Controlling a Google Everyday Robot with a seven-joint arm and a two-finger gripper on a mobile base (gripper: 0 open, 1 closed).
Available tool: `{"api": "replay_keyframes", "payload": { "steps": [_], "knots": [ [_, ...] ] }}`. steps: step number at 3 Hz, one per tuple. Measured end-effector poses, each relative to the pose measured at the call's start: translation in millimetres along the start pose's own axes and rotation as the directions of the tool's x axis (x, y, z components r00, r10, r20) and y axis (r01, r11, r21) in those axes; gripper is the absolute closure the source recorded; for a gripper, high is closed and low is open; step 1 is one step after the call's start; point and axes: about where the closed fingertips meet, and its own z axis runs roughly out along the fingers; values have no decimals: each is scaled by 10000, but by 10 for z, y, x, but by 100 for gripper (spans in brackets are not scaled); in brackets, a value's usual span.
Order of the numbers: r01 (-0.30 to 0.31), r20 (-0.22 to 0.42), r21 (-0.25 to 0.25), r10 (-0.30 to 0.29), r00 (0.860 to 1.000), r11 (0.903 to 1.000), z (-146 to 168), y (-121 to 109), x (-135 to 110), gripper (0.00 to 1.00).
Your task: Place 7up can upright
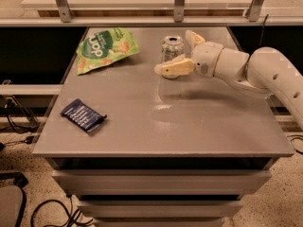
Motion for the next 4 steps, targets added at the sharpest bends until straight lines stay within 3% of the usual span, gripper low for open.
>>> {"api": "replay_keyframes", "payload": {
  "steps": [2, 4],
  "knots": [
    [85, -70, 53, -85, 9999, 9999, -49, -29, -44, 0],
    [268, -342, 499, -251, 9991, 9984, -326, -163, -158, 0]
  ]
}}
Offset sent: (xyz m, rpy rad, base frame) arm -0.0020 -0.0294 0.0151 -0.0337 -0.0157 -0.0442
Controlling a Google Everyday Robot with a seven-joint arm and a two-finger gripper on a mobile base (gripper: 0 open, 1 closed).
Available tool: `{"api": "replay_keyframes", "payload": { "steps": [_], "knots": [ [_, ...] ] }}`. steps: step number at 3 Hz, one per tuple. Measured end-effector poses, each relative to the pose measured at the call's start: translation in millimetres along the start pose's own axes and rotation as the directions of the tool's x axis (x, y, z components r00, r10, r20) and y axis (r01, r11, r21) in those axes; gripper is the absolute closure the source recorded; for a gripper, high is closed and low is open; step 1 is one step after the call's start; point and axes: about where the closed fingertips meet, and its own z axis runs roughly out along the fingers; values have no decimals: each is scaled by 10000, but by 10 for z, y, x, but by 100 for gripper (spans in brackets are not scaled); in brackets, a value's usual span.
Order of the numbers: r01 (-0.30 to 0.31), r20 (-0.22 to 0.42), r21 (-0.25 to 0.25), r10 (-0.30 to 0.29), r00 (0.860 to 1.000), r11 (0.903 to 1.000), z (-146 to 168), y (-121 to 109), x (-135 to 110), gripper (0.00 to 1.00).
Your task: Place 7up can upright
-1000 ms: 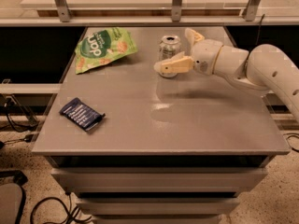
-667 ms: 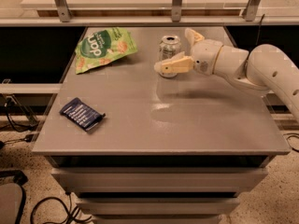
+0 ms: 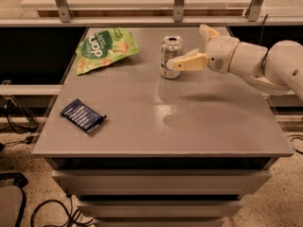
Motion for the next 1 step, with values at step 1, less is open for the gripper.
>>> {"api": "replay_keyframes", "payload": {
  "steps": [1],
  "knots": [
    [18, -102, 55, -17, 9999, 10000, -69, -39, -13, 0]
  ]
}}
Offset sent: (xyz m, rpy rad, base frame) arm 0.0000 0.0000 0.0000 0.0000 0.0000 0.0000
